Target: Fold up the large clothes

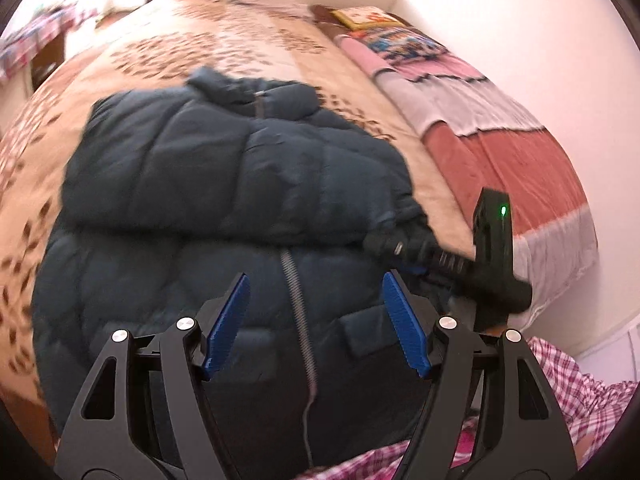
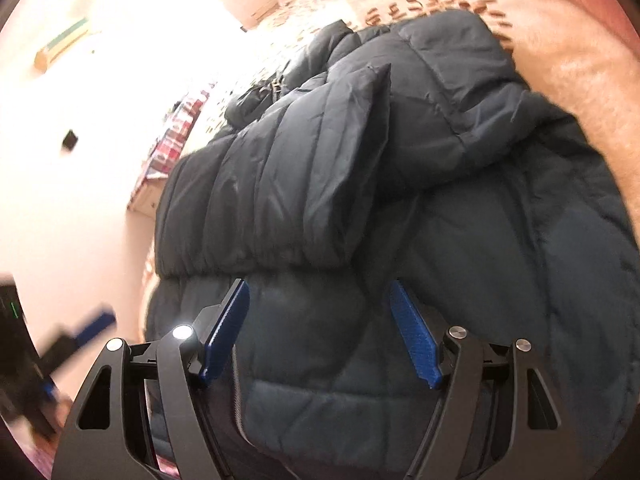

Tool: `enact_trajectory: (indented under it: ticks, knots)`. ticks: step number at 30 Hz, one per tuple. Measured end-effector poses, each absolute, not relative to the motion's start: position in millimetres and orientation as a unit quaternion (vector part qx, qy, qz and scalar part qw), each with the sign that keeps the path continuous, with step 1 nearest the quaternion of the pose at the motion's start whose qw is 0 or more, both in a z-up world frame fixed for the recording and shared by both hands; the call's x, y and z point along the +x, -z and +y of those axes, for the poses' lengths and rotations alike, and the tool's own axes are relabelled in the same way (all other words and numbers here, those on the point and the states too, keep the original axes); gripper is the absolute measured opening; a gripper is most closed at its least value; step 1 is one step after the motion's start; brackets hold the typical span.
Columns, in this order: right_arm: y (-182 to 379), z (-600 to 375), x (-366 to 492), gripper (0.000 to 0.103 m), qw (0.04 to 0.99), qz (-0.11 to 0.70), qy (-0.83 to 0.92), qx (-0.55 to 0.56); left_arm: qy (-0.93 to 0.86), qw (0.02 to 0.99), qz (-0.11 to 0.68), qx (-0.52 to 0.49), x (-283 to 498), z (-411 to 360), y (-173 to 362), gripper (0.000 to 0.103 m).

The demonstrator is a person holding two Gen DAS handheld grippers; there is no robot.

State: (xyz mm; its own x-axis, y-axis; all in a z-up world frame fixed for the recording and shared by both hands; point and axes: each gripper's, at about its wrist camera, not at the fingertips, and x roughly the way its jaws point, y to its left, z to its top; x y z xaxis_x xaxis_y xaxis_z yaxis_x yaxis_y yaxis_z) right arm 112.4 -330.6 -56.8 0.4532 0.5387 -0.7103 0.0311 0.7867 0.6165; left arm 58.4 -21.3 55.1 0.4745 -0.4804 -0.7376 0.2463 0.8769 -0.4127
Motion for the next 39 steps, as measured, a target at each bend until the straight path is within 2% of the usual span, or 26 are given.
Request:
enact_trajectory:
  ticks: [2,4,5,7,10,16,24,26,28,29,39]
  knots:
    - [58.7,-330.2,121.2,0.067,0.797,0.501,-0.149,0.302,0.2,0.848,0.47,-0.14,52.3,-7.2,-47.5,0.068]
    - [59.4,-330.0,127.7,0.048,0.794,0.503,-0.139,0.311,0.187,0.846,0.475,-0.15,48.2,3.4,-39.6,0.068]
    - [59.9,-329.8,130.6,0.043,0.791,0.506,-0.136,0.316,0.18,0.845,0.478,-0.156,46.6,9.3,-35.2,0.068]
    - [58.8,-330.2,133.6,0.018,0.79,0.509,-0.13,0.317,0.173,0.844,0.48,-0.165,43.7,15.6,-29.6,0.068]
    - [46.3,-331.7,129.4,0.011,0.803,0.494,-0.134,0.304,0.17,0.843,0.478,-0.176,41.6,21.4,-26.4,0.068]
    - [13.8,-349.8,110.4,0.01,0.831,0.464,-0.124,0.28,0.172,0.845,0.471,-0.186,42.6,31.0,-24.2,0.068]
    - [45.9,-338.2,111.2,0.011,0.804,0.533,-0.098,0.243,0.16,0.845,0.474,-0.188,40.6,38.8,-16.9,0.068]
    - [46.1,-338.7,107.6,0.014,0.803,0.534,-0.097,0.247,0.15,0.847,0.474,-0.188,41.1,44.6,-15.5,0.068]
    - [41.5,-342.0,101.9,0.034,0.809,0.528,-0.086,0.243,0.138,0.848,0.474,-0.19,42.7,49.5,-14.5,0.068]
    - [39.2,-344.0,99.7,0.036,0.814,0.522,-0.081,0.241,0.128,0.85,0.474,-0.191,44.2,52.8,-13.9,0.068]
    - [-14.0,-337.3,81.3,0.037,0.881,0.432,-0.085,0.177,0.042,0.88,0.443,-0.166,86.3,78.4,-31.5,0.068]
